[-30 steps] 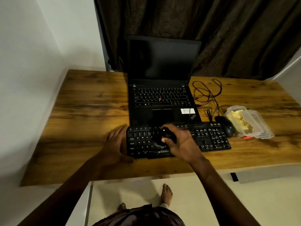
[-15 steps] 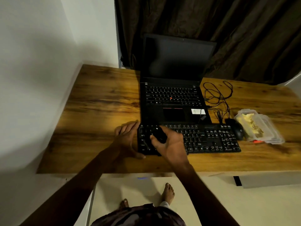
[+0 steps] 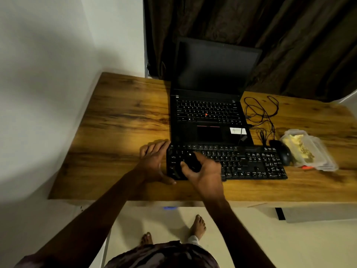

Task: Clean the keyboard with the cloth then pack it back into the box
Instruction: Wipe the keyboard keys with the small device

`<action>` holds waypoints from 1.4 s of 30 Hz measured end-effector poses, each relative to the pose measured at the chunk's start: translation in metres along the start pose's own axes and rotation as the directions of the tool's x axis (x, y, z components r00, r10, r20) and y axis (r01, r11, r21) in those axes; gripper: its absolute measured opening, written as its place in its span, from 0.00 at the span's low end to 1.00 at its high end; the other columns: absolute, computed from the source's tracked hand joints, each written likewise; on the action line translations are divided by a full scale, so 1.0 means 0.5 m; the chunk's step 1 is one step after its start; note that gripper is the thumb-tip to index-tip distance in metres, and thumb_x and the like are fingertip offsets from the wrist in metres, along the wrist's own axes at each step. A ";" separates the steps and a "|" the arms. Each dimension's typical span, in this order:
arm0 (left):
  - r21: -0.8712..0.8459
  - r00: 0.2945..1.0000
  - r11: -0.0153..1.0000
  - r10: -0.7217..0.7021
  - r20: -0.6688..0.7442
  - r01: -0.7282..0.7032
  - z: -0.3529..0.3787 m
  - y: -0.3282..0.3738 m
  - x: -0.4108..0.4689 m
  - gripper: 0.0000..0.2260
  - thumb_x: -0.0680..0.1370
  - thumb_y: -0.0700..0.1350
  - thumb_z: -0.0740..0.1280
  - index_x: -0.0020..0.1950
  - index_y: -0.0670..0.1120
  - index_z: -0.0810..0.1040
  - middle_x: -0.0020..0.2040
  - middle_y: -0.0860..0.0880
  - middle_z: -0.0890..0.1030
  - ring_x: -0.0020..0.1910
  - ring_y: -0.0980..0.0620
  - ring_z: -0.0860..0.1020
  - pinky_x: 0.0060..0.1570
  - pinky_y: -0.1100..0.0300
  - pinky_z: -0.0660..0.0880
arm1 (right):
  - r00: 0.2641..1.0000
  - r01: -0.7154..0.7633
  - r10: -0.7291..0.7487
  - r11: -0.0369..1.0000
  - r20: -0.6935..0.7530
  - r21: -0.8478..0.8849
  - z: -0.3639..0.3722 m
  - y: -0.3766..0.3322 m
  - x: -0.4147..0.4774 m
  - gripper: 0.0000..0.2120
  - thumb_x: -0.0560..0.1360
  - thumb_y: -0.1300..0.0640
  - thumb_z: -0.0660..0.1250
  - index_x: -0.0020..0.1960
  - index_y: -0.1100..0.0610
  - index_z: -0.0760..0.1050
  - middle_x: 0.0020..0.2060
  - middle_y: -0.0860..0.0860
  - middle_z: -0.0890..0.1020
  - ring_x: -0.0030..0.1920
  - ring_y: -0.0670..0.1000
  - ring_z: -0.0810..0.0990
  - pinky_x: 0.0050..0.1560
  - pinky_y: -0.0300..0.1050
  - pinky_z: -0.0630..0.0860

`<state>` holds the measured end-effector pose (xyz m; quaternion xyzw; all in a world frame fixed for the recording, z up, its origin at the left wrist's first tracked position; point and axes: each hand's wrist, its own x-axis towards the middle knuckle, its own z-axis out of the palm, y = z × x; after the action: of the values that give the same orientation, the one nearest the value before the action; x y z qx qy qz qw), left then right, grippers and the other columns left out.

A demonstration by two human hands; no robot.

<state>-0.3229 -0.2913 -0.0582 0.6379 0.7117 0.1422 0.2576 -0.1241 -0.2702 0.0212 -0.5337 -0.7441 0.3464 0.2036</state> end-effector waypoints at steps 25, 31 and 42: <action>-0.017 1.000 1.000 0.022 -0.007 -0.022 0.007 -0.009 0.004 0.67 0.50 0.77 0.69 0.80 0.55 0.41 0.80 0.53 0.48 0.78 0.52 0.46 0.75 0.49 0.44 | 0.991 0.133 -0.132 0.983 -0.015 0.124 0.017 -0.020 -0.006 0.12 0.73 0.55 0.74 0.56 0.52 0.81 0.44 0.44 0.85 0.44 0.38 0.82 0.47 0.31 0.78; 0.010 1.000 1.000 0.001 0.001 -0.001 0.005 -0.006 0.001 0.67 0.49 0.78 0.67 0.80 0.54 0.42 0.80 0.53 0.49 0.77 0.52 0.47 0.75 0.48 0.43 | 0.987 0.154 -0.151 0.987 -0.060 0.050 0.015 -0.023 0.058 0.14 0.74 0.52 0.73 0.59 0.51 0.79 0.47 0.46 0.85 0.47 0.41 0.82 0.50 0.30 0.77; -0.061 0.999 0.998 0.034 0.001 -0.034 0.008 -0.015 0.002 0.66 0.51 0.77 0.71 0.80 0.54 0.43 0.79 0.52 0.51 0.78 0.51 0.48 0.75 0.42 0.50 | 0.986 0.160 -0.162 0.986 0.046 0.047 0.020 -0.041 0.060 0.07 0.72 0.53 0.73 0.49 0.52 0.82 0.38 0.46 0.85 0.39 0.41 0.83 0.41 0.37 0.81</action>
<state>-0.3269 -0.2918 -0.0658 0.6419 0.6957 0.1676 0.2755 -0.1545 -0.2490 0.0274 -0.4585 -0.7820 0.3580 0.2238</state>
